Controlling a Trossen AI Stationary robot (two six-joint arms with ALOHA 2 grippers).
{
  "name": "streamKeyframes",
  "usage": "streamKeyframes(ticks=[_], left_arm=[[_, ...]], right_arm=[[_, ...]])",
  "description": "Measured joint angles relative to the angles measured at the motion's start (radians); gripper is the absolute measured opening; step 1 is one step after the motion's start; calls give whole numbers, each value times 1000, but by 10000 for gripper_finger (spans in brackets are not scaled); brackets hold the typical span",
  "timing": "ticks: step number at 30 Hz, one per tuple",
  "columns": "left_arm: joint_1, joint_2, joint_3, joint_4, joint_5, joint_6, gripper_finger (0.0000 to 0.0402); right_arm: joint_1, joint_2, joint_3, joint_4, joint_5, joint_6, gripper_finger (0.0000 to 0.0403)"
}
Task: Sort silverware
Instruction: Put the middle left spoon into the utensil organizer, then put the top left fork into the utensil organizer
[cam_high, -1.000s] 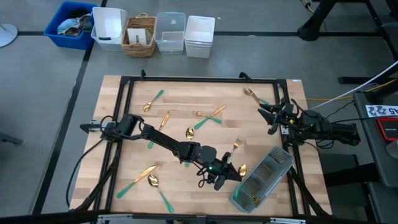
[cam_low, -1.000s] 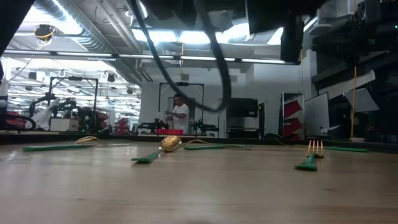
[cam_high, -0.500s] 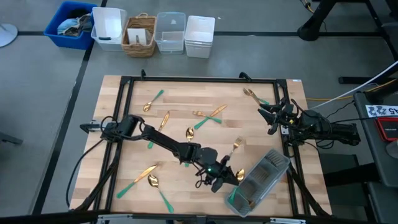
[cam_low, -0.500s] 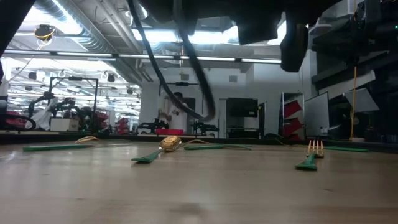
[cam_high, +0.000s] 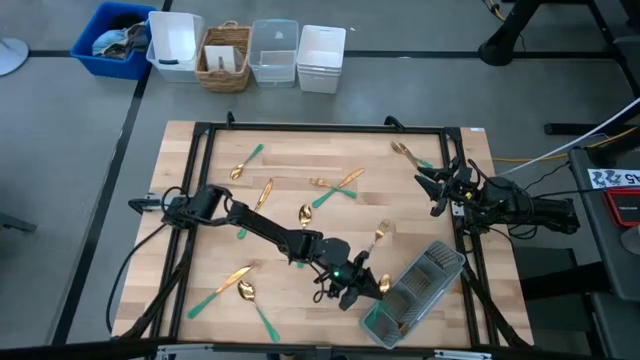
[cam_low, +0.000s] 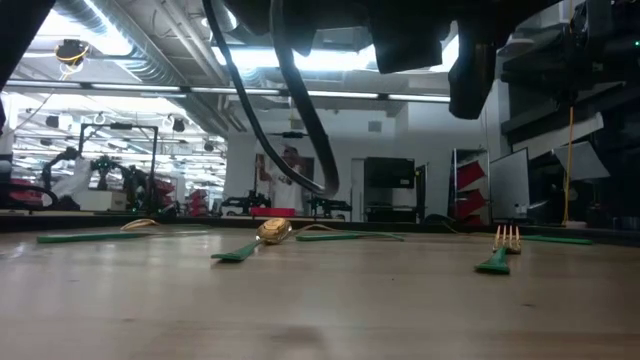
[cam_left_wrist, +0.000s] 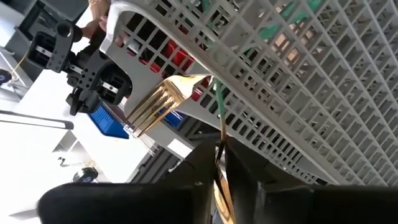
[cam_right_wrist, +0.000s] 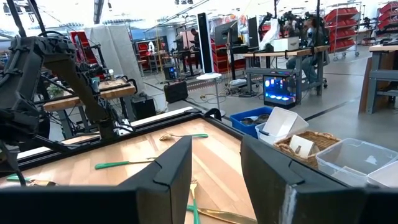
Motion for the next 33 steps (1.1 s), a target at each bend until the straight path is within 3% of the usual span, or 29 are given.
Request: streamKeyframes(ticks=[11, 20, 23, 33], left_arm=[[1, -1, 0, 11, -1, -83, 84], [30, -5, 0, 156, -23, -339, 80], [42, -5, 0, 248, -105, -446, 79], [80, -8, 0, 418, -539, -710, 81]], right_arm=[[0, 0, 0, 0, 0, 0, 138], [0, 0, 0, 0, -1, 0, 138], [0, 0, 0, 0, -32, 0, 138], [0, 0, 0, 0, -61, 21, 138]])
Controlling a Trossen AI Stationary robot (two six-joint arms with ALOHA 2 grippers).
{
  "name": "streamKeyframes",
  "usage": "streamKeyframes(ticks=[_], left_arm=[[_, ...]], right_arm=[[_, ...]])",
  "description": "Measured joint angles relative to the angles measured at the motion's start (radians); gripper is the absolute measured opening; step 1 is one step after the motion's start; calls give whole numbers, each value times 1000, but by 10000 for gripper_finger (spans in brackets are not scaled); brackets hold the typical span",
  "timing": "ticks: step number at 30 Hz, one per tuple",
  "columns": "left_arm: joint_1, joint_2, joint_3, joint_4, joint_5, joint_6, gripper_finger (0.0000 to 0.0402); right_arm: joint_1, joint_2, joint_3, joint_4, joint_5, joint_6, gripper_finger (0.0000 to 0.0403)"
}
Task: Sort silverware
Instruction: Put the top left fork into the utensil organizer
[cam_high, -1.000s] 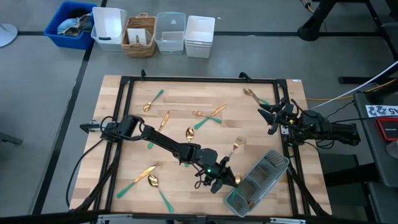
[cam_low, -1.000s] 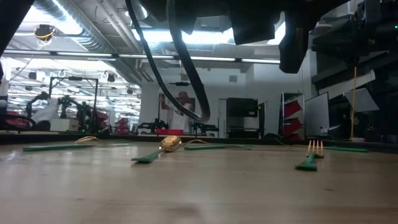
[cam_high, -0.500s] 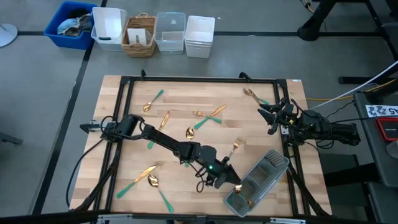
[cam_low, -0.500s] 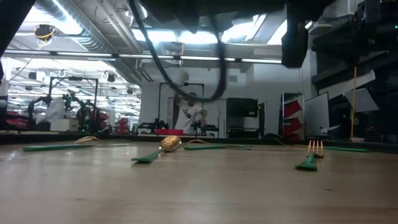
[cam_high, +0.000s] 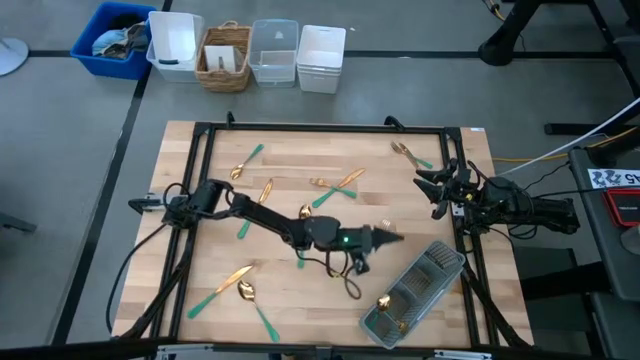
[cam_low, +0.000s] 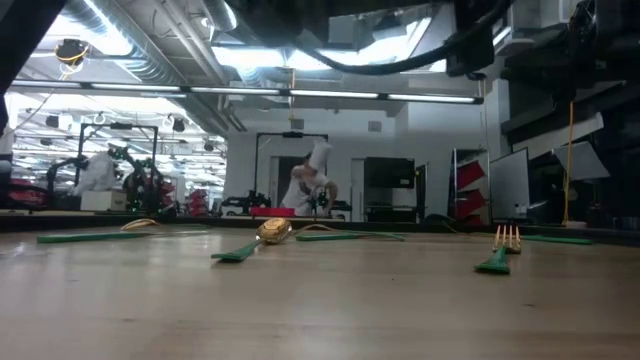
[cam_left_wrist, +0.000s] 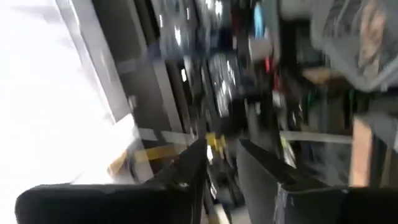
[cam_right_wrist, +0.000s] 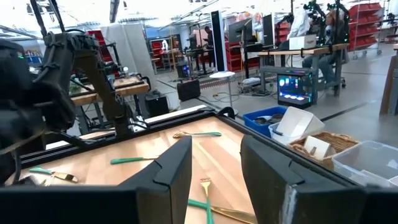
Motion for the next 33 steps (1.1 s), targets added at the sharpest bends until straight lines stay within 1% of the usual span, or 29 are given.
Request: streamKeyframes(ticks=[3, 5, 6, 8, 10, 13, 15, 17, 19, 22, 25, 29, 33], left_arm=[[25, -21, -1, -19, -176, -106, 81], [56, -55, -1, -83, -281, -210, 81], [74, -81, -4, -139, -318, -276, 81], [115, -138, -6, -315, -337, -439, 81], [161, -198, -6, -549, -305, -652, 81], [241, -279, -7, -900, -157, -994, 81], [300, -320, -7, -1088, -51, -1190, 81], [356, -340, -7, -1235, 23, -1358, 81], [404, -342, -7, -1346, 65, -1477, 82], [459, -325, -8, -1432, 77, -1565, 82], [497, -295, -8, -1474, 89, -1587, 82], [525, -252, -8, -1519, 151, -1516, 82], [524, -224, -8, -1571, 168, -1456, 100]], right_arm=[[0, 0, 0, -1, 29, 65, 138], [0, 0, 0, -12, 37, 83, 138], [0, 0, 0, -18, 37, 89, 138], [0, 5, 0, -23, 37, 99, 138], [0, 19, 0, -24, 37, 116, 138], [0, 58, 1, -14, 50, 118, 138], [0, 100, 19, -25, 71, 118, 138], [0, 156, 50, -31, 93, 119, 138], [0, 223, 99, -54, 109, 110, 138], [0, 342, 180, -98, 126, 85, 138], [0, 458, 261, -144, 125, 77, 138], [0, 592, 347, -214, 116, 75, 138], [0, 697, 406, -247, 115, 75, 138]])
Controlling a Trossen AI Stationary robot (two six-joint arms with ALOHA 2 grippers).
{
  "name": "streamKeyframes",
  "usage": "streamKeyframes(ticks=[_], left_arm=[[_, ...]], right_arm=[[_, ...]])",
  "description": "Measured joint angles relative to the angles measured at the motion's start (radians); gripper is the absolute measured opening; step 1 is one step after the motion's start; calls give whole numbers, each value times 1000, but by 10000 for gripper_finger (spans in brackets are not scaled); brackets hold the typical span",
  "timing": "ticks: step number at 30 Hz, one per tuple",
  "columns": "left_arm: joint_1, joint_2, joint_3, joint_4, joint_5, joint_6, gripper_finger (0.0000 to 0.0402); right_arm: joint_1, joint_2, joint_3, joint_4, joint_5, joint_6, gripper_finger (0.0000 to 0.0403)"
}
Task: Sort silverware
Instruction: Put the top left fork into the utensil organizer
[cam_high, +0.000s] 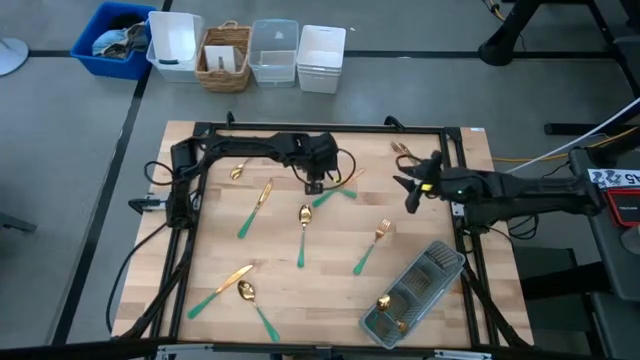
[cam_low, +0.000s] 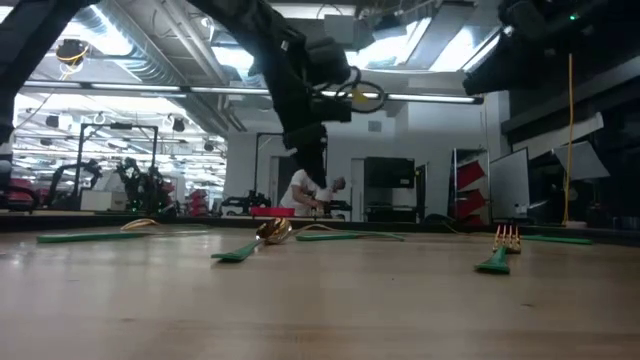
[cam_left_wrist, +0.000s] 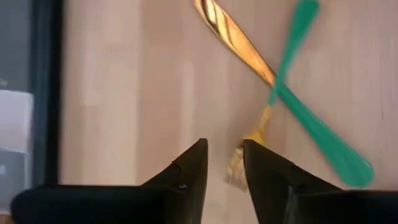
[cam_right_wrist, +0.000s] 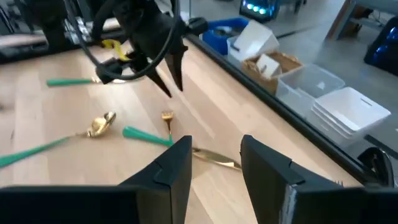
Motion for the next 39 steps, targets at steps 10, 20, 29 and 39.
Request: streamKeyframes(ticks=[10, 20, 29, 39], left_arm=[[-15, 62, 0, -21, -1, 100, 172], [-21, 145, 0, 22, -7, 213, 178], [-20, 162, 2, 57, -63, 265, 141], [-19, 166, 0, 55, -78, 280, 6]], right_arm=[[0, 131, 67, -3, -35, -23, 138], [0, 126, 68, -6, -37, -45, 138], [0, 126, 68, -6, -45, -46, 138], [0, 126, 68, -5, -45, -48, 138]])
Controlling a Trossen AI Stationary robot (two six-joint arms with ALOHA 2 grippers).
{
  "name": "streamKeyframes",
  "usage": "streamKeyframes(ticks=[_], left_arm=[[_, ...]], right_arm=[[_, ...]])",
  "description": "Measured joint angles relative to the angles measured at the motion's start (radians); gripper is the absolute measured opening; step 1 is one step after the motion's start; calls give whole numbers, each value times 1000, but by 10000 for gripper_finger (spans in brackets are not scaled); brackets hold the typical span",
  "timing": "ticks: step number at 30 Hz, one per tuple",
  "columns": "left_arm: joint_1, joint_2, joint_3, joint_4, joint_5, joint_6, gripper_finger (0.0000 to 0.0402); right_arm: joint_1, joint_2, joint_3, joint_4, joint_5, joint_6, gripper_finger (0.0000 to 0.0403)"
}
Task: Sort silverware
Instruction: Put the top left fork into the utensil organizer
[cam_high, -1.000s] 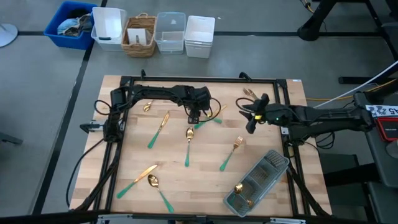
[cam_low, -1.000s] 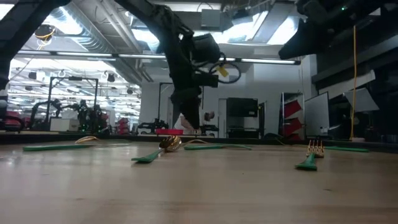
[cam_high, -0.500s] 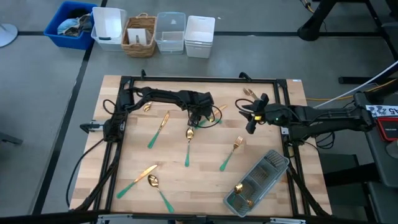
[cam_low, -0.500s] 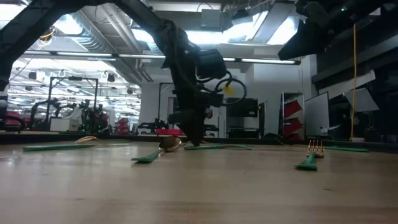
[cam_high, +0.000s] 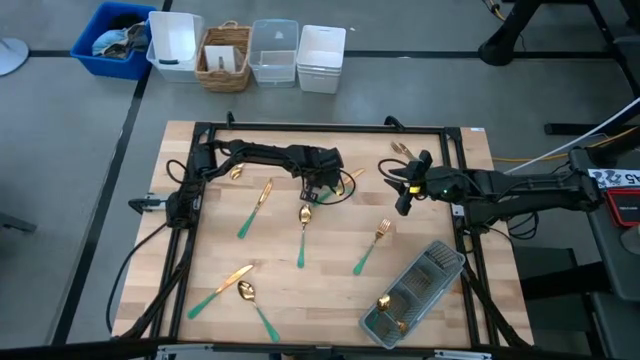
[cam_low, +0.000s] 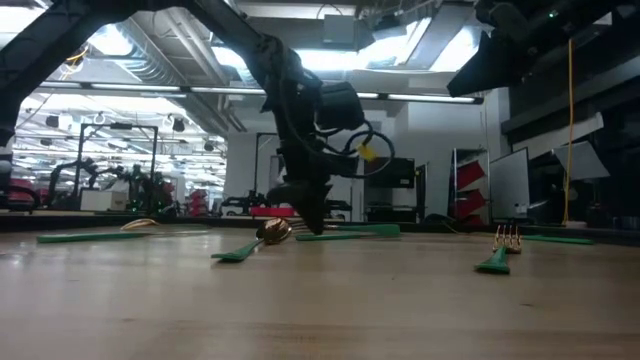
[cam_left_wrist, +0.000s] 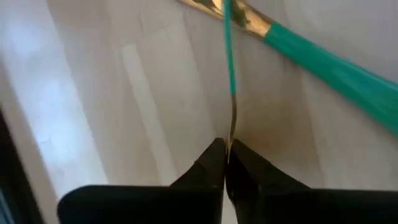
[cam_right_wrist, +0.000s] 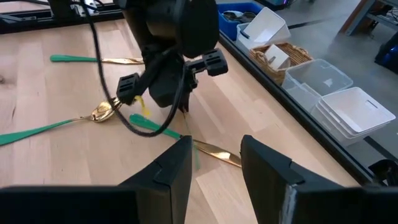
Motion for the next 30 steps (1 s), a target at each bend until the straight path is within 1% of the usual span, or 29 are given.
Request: streamKeyframes(ticks=[3, 5, 12, 15, 19, 21, 23, 25, 30], left_arm=[[-2, 0, 0, -1, -19, 9, 7], [-10, 0, 0, -1, -51, 10, 4], [-63, -42, 3, 4, -231, 70, 3], [-100, -76, 3, 13, -335, 103, 2], [-169, -125, 3, 68, -547, 196, 2], [-211, -141, 3, 143, -640, 276, 2], [-257, -153, 3, 239, -696, 381, 1], [-302, -158, 3, 362, -713, 498, 1], [-407, -166, 4, 690, -701, 841, 1]], right_arm=[[0, 0, 0, 0, 0, 0, 138], [0, 0, 0, 0, 0, 0, 138], [0, -18, 0, -10, -1, 0, 138], [0, -44, 0, -30, -1, 0, 138], [0, -81, 0, -51, -2, 2, 138], [0, -95, 0, -57, -10, 2, 138], [0, -111, 0, -70, -26, 2, 138], [0, -128, 0, -78, -35, 2, 138], [0, -163, 0, -115, -35, 2, 138]])
